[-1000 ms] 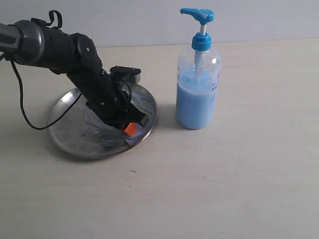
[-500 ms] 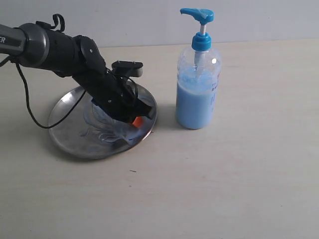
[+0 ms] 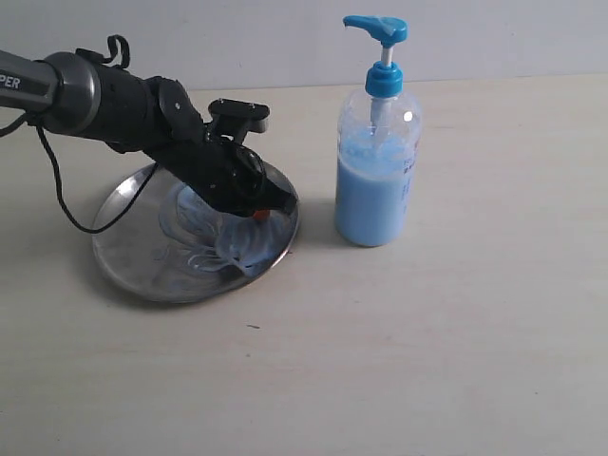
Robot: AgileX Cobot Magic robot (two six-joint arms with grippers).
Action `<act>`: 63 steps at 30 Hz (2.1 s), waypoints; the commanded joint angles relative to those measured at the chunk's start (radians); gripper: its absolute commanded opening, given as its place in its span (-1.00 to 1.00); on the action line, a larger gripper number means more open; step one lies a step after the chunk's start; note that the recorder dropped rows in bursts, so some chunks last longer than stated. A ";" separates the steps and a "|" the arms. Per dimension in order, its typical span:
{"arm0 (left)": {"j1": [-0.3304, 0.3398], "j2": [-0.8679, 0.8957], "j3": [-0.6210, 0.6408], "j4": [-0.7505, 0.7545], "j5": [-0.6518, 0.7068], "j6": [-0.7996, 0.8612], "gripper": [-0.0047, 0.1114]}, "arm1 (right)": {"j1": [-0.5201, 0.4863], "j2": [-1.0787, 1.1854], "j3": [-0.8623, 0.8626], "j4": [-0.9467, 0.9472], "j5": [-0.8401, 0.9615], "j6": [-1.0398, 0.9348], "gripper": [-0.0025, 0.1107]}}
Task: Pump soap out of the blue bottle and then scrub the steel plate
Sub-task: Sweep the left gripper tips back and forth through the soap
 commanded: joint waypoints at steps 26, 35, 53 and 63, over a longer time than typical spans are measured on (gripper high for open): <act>0.003 -0.021 0.017 0.292 0.317 -0.150 -0.92 | -0.001 -0.002 0.005 0.002 -0.012 -0.002 -0.96; 0.003 -0.021 0.017 0.269 0.126 -0.209 -0.92 | -0.001 -0.002 0.005 0.012 -0.012 -0.002 -0.96; 0.001 0.016 0.017 -0.047 0.121 0.078 -0.92 | -0.001 -0.002 0.005 0.012 -0.018 -0.001 -0.96; 0.001 0.016 0.017 -0.054 0.303 0.135 -0.92 | -0.001 -0.002 0.005 0.012 -0.018 -0.001 -0.96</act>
